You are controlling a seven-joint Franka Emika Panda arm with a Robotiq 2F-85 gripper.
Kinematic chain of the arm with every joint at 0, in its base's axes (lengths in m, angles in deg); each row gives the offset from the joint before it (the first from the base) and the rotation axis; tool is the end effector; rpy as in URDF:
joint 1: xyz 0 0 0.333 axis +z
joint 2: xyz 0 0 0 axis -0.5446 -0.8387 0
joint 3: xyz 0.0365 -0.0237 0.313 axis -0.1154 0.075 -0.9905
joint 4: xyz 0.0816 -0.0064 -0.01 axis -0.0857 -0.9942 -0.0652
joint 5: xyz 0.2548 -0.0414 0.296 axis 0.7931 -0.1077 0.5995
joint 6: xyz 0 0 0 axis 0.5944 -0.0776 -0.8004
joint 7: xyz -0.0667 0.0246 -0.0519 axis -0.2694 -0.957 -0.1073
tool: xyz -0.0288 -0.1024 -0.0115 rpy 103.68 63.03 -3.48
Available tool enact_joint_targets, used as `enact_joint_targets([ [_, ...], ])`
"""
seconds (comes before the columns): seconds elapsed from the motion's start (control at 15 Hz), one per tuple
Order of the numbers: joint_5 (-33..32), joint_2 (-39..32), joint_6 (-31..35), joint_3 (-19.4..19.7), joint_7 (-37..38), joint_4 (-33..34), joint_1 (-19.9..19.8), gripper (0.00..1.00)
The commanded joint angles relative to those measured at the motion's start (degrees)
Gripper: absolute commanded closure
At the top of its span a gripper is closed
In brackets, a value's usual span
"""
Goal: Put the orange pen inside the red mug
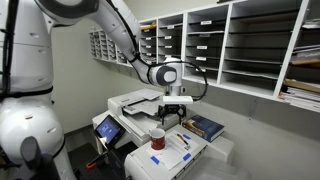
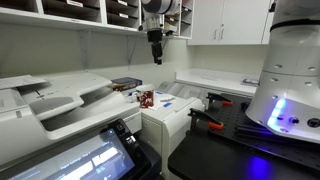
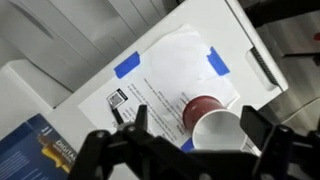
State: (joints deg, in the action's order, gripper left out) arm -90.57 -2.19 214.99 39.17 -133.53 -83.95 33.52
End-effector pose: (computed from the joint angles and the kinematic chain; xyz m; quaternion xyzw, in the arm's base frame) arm 0.5156 -0.0958 0.2750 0.9149 0.3986 -0.0613 0.0165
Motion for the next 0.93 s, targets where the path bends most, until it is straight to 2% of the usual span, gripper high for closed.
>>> enact_joint_targets([
  [0.0,-1.3,-2.2,-1.2,-3.9,1.8,2.0,-3.7,0.0],
  [0.27,-1.4,-3.5,-3.3,-4.2,1.9,4.4,-4.4,0.0],
  [0.6,0.0,-11.4,11.4,-8.1,0.1,7.5,-7.6,0.0],
  [0.87,-0.5,-20.7,14.7,-12.8,-1.8,14.6,-10.5,0.0],
])
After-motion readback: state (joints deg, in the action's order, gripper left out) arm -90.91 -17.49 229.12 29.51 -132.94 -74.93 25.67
